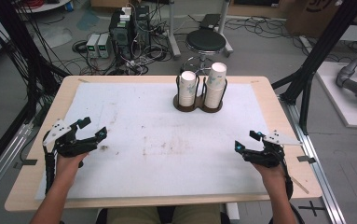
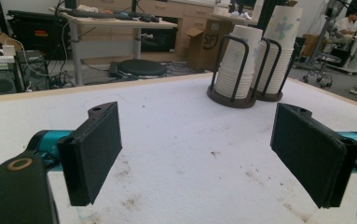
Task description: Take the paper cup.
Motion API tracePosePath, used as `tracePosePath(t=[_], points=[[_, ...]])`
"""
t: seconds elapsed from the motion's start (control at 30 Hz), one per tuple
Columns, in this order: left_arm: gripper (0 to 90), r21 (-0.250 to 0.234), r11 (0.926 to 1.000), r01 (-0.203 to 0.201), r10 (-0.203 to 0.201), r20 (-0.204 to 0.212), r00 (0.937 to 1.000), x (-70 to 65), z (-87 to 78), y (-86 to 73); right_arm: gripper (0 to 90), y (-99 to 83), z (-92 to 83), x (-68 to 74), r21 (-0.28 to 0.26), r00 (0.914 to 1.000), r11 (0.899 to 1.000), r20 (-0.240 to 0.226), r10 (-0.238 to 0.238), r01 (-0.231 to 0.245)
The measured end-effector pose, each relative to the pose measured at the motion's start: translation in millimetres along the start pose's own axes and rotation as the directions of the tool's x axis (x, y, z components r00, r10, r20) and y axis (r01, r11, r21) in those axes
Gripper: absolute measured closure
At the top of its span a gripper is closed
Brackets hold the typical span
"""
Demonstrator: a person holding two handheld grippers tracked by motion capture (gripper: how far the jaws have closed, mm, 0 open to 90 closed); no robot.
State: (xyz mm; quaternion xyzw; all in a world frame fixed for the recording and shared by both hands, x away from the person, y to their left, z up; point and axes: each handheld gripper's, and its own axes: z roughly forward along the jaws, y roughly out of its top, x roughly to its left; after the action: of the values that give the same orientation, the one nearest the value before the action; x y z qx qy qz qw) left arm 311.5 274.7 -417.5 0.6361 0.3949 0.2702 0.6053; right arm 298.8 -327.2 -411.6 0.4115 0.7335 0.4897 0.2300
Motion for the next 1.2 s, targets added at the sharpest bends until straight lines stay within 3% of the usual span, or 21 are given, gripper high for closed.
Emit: tracePosePath(t=[0.27,0.6,0.7,1.0,1.2], points=[[16.2,0.008,0.9999,0.012,-0.012,0.0,0.9999,0.5,2.5,-2.7,21.1,-1.0,0.9,-2.4,-0.004,0.9999,1.0,-0.004,0.013,-0.014],[16.2,0.022,0.9997,-0.014,0.013,0.026,0.9996,-4.5,0.0,-3.0,21.0,5.7,6.2,4.1,0.003,0.9997,1.0,-0.011,0.021,-0.021],[16.2,0.028,0.9994,-0.018,0.018,0.029,0.9994,-5.8,0.5,-3.5,21.0,9.5,7.9,5.0,0.013,0.9989,0.999,-0.036,0.03,-0.03],[16.2,0.036,0.9992,-0.018,0.016,0.039,0.9991,-6.8,2.5,-4.8,19.0,33.7,20.2,18.6,-0.007,0.9961,1.0,-0.088,-0.002,0.002],[16.2,0.036,0.9993,-0.011,0.01,0.036,0.9993,-5.3,3.5,-5.2,19.1,64.6,45.8,24.8,-0.01,0.9913,1.0,-0.129,-0.024,0.023]])
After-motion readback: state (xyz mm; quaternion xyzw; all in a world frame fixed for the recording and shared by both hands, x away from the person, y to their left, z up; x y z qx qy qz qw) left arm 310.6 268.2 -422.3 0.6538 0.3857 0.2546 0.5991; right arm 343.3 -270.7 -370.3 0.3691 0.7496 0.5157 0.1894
